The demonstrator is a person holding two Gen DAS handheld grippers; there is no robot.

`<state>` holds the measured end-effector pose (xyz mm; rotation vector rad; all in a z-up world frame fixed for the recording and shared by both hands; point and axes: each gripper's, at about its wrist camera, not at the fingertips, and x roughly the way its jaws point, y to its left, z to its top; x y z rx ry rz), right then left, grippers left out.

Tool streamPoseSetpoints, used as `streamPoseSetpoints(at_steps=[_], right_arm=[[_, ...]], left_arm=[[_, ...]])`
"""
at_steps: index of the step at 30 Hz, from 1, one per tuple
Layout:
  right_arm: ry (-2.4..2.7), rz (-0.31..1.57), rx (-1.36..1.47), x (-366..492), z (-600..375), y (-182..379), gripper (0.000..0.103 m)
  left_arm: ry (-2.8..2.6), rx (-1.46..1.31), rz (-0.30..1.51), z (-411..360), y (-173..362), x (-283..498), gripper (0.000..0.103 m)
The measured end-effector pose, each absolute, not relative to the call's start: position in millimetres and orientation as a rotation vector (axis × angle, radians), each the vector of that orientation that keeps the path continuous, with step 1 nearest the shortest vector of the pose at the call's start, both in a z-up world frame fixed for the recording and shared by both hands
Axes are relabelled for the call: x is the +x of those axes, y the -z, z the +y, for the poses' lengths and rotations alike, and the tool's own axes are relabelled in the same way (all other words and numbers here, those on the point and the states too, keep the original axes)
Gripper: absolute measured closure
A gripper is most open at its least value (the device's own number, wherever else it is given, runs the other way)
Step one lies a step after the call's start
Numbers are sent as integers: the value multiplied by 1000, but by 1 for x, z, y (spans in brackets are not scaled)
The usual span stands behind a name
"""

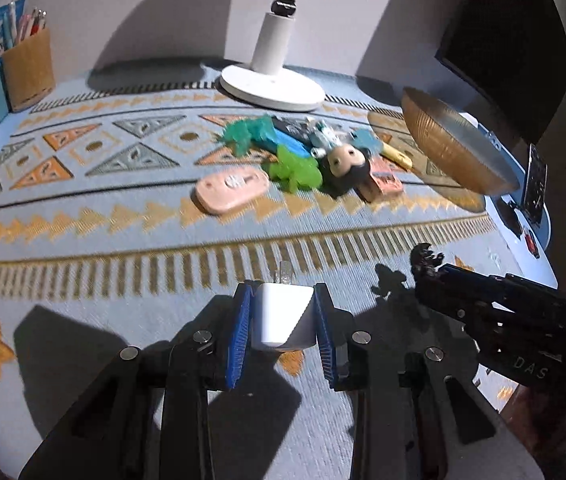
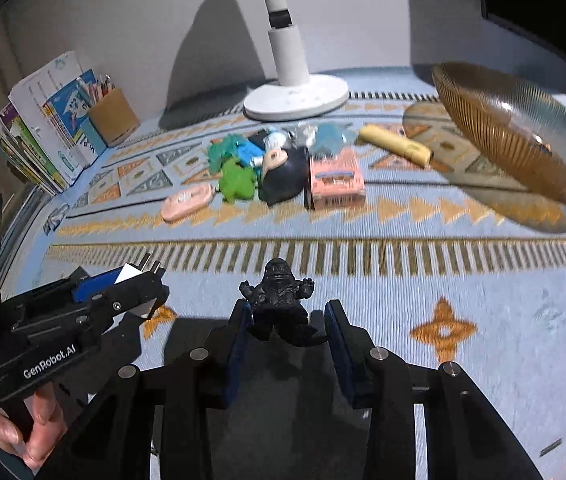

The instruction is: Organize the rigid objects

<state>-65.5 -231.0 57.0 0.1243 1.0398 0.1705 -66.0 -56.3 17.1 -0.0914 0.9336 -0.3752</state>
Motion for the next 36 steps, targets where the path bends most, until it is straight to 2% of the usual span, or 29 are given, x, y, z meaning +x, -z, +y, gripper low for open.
streamPoseSetpoints(at_steps=[7, 12, 18, 19, 21, 27, 29, 33, 36], right_arm=[[-147, 1053, 112, -71, -230, -48, 65], [-157, 1046, 127, -74, -229, -47, 51], [-105, 1013, 6, -82, -210, -44, 50], [-85, 1004, -19, -83, -206, -44, 53], [-75, 988, -63, -87, -200, -44, 71], [-128, 917, -19, -98, -205, -72, 74], [-105, 868, 2, -100, -219, -91, 80], [-26, 771, 61, -101, -268, -131, 81], [-8, 782, 115, -95, -303, -132, 81]], left_arm=[[360, -76, 924, -58, -15, -69, 76], [354, -56, 920, -62, -14, -70, 76], [346, -47, 916, -63, -13, -71, 76], [343, -43, 915, -64, -13, -71, 76], [330, -27, 910, -66, -14, -72, 76], [336, -18, 898, -75, -26, -75, 76], [352, -10, 859, -82, -44, -75, 76], [406, 25, 725, -108, -99, -73, 77], [432, 43, 667, -122, -124, -67, 77]])
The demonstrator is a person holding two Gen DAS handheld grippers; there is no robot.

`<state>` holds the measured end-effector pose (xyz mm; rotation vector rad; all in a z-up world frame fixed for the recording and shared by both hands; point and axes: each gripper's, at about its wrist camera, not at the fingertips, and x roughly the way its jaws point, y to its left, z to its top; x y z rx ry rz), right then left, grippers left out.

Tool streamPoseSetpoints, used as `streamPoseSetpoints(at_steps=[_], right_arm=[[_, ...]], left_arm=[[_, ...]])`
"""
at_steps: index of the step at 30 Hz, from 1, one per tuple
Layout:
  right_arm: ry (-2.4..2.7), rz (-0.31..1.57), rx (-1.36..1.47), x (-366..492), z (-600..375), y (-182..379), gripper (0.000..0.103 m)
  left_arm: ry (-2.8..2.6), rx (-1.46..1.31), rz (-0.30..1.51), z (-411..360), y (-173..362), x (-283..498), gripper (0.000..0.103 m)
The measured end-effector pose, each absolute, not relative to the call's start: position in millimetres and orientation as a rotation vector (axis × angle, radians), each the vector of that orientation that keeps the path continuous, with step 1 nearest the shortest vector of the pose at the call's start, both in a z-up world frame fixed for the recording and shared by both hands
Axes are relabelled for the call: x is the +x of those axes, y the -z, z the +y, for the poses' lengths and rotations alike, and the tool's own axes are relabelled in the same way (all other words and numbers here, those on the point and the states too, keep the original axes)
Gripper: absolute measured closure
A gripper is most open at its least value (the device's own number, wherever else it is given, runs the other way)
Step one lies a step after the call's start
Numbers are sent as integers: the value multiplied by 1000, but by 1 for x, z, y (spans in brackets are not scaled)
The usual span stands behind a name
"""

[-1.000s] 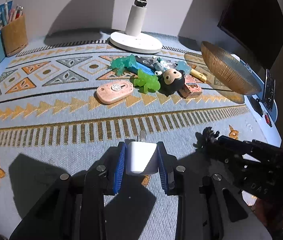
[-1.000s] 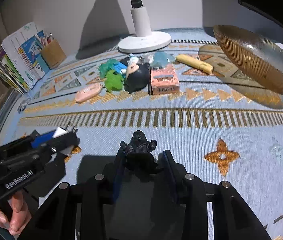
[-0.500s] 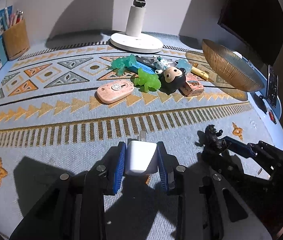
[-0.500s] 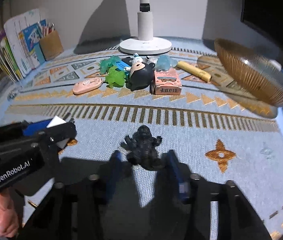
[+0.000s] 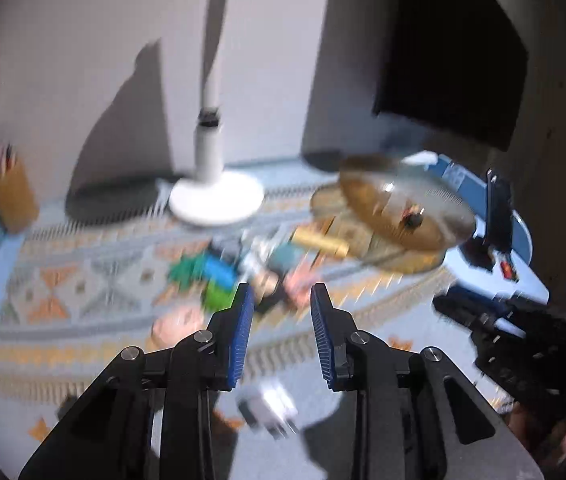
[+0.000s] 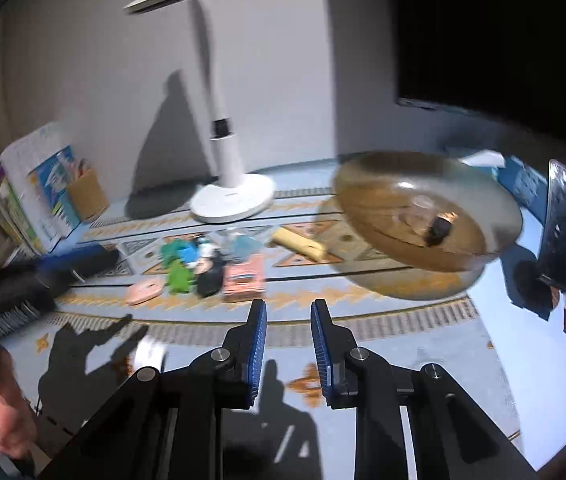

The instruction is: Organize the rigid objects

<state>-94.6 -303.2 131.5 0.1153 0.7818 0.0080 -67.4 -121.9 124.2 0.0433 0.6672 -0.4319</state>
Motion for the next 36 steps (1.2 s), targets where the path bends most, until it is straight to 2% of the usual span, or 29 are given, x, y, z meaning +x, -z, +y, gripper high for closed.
streamPoseSetpoints(at_steps=[2, 4, 6, 7, 14, 16, 22, 26, 29, 30, 31, 36], right_arm=[[-38, 818, 170, -94, -318, -122, 81], [-78, 861, 229, -95, -328, -109, 72], [-121, 906, 259, -99, -329, -94, 28], [-127, 928, 260, -101, -326, -87, 24], [-245, 1033, 176, -117, -271, -60, 24], [-213, 1047, 104, -119, -256, -53, 23], [-163, 1036, 59, -126, -243, -47, 25], [-87, 1001, 18, -135, -236, -48, 39], [-61, 977, -40, -136, -228, -49, 52], [-62, 968, -50, -136, -226, -49, 61], [-70, 964, -53, -136, -224, -50, 60], [-71, 953, -19, -136, -232, -52, 60]], left_arm=[[444, 20, 667, -122, -129, -62, 77], [445, 5, 686, -120, -125, -59, 77], [430, 8, 706, -118, -117, -58, 77], [424, 10, 717, -117, -113, -57, 77], [429, 1, 800, -96, -81, -70, 76], [452, -28, 868, -91, -63, -74, 64], [518, -64, 998, -103, -28, -81, 64], [500, -58, 1042, -119, -13, -81, 64], [470, -54, 1010, -126, -12, -81, 64], [452, -57, 999, -126, -11, -80, 71], [437, -55, 995, -127, -11, -79, 74], [435, -43, 968, -126, -15, -77, 75]])
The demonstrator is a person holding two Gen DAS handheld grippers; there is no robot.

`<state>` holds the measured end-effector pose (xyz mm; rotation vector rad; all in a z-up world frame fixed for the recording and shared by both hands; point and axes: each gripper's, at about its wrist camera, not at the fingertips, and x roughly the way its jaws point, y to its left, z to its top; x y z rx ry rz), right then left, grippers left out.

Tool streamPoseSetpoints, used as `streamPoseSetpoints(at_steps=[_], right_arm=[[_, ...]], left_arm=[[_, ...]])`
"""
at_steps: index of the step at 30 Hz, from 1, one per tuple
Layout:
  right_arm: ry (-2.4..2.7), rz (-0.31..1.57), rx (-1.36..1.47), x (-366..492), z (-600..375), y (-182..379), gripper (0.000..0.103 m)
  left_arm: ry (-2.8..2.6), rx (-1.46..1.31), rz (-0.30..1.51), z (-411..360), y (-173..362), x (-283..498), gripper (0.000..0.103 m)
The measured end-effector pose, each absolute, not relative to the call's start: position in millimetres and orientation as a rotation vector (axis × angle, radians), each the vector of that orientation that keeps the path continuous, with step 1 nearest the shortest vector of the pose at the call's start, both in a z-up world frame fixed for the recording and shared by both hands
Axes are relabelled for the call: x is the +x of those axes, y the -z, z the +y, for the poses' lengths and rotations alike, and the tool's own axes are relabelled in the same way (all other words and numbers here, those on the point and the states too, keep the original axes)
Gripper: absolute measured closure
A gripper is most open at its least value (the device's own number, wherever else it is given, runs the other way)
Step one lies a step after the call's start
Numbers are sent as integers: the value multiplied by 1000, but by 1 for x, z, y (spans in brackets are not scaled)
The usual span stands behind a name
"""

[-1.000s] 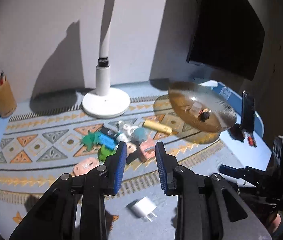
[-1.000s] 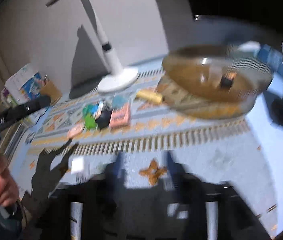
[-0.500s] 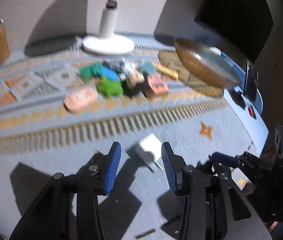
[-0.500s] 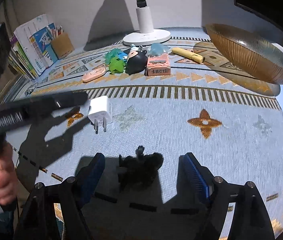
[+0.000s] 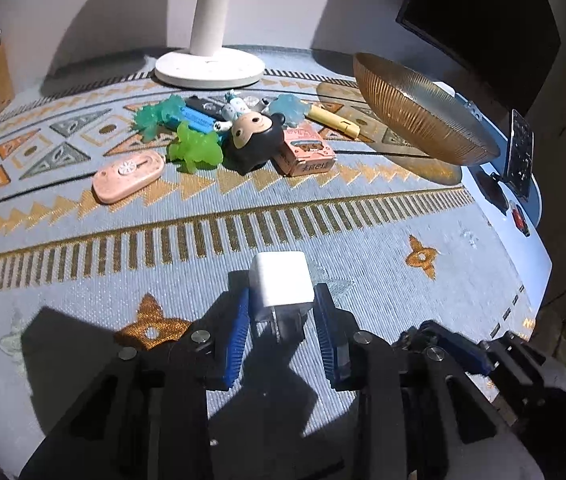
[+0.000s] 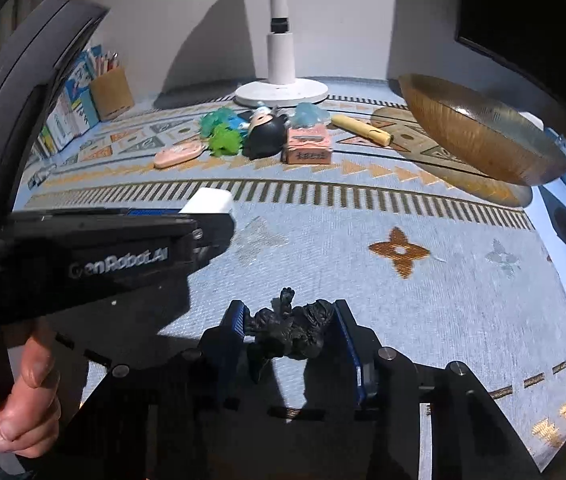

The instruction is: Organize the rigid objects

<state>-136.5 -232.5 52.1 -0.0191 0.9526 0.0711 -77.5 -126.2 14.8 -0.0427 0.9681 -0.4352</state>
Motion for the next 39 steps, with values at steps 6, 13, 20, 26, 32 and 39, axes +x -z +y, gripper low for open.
streamPoseSetpoints(at_steps=[6, 13, 20, 26, 32, 39], right_arm=[[6, 882, 44, -133, -270, -79, 60], [100, 849, 114, -128, -322, -97, 60], [113, 849, 165, -125, -343, -99, 60], [128, 790, 136, -117, -352, -123, 60], [220, 676, 114, -81, -389, -170, 60], [226, 785, 203, -24, -440, -144, 60]], left_arm=[[461, -31, 884, -130, -45, -72, 79], [468, -7, 847, -141, -56, -57, 79], [492, -10, 825, -144, -66, -54, 79], [546, 0, 764, -164, -100, -42, 79], [650, 43, 644, -227, -152, -15, 79], [695, 76, 698, -305, -128, 32, 79]])
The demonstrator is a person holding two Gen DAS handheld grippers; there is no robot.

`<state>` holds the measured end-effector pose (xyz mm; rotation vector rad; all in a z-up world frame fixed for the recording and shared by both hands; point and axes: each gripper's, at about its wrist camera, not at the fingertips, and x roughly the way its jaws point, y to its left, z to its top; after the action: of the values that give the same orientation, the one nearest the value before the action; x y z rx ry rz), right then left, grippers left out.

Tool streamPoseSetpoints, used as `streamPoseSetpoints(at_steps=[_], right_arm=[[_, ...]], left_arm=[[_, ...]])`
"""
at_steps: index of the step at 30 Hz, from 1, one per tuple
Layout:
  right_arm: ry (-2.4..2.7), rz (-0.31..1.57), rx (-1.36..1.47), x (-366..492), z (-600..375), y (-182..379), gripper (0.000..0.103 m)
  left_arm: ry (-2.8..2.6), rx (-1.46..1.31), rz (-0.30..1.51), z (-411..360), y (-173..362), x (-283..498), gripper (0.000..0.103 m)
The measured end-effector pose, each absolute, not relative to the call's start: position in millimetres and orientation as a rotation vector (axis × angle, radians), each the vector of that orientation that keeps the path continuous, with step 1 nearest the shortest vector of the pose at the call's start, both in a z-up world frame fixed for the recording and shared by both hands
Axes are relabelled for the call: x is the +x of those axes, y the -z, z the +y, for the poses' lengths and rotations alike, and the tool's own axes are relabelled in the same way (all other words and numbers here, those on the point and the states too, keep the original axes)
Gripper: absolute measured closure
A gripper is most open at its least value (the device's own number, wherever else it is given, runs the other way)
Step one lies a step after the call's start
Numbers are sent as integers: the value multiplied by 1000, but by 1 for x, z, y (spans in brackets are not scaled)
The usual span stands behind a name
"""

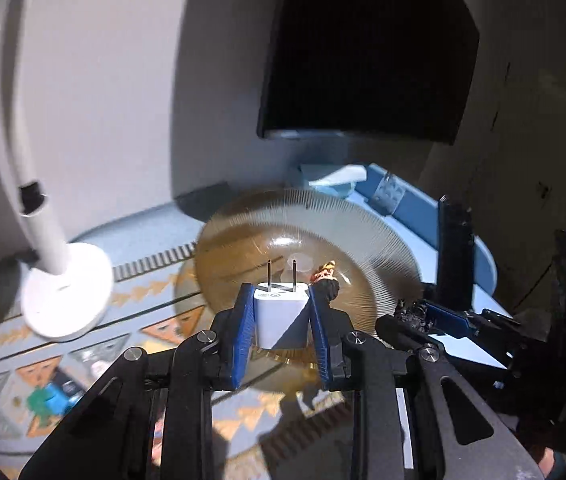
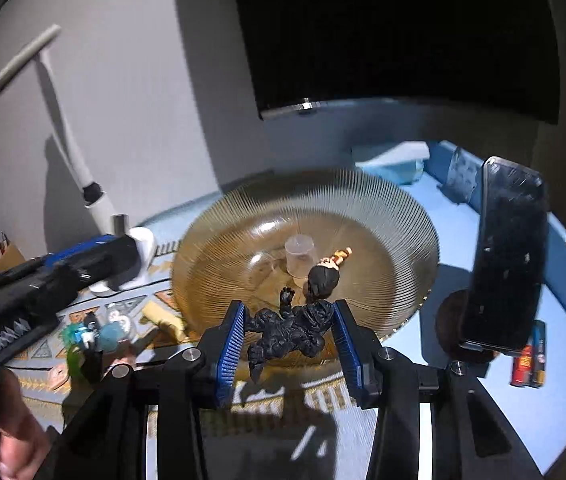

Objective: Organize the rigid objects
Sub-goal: 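Carry plug and black figure over the glass bowl and open both grippers, then move both tools back toward the remaining toys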

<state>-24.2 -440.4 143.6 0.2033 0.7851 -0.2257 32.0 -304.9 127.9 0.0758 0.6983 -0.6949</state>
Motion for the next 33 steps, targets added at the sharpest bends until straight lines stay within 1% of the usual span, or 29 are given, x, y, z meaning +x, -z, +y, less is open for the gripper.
streamPoseSetpoints(at_steps=[7, 19, 20, 21, 22, 23, 25, 30, 33], right_arm=[[220, 839, 216, -6, -452, -117, 60], [237, 868, 221, 3, -463, -104, 60], [238, 871, 221, 3, -463, -105, 58], [235, 873, 224, 3, -463, -105, 50], [239, 870, 226, 2, -464, -108, 44], [256, 852, 223, -2, -464, -113, 38], [282, 813, 213, -10, -465, -126, 38], [263, 672, 242, -41, -458, -180, 36], [193, 607, 224, -55, -424, -207, 34]], left_arm=[[684, 91, 782, -336, -86, 59, 79], [687, 121, 827, -361, -70, 72, 79], [689, 115, 834, -360, -70, 73, 78], [694, 107, 838, -359, -71, 73, 70], [696, 98, 843, -356, -73, 73, 58], [698, 81, 843, -350, -78, 73, 53], [702, 43, 814, -331, -93, 70, 37], [670, -40, 698, -257, -143, 47, 35], [569, -58, 602, -198, -171, 11, 27]])
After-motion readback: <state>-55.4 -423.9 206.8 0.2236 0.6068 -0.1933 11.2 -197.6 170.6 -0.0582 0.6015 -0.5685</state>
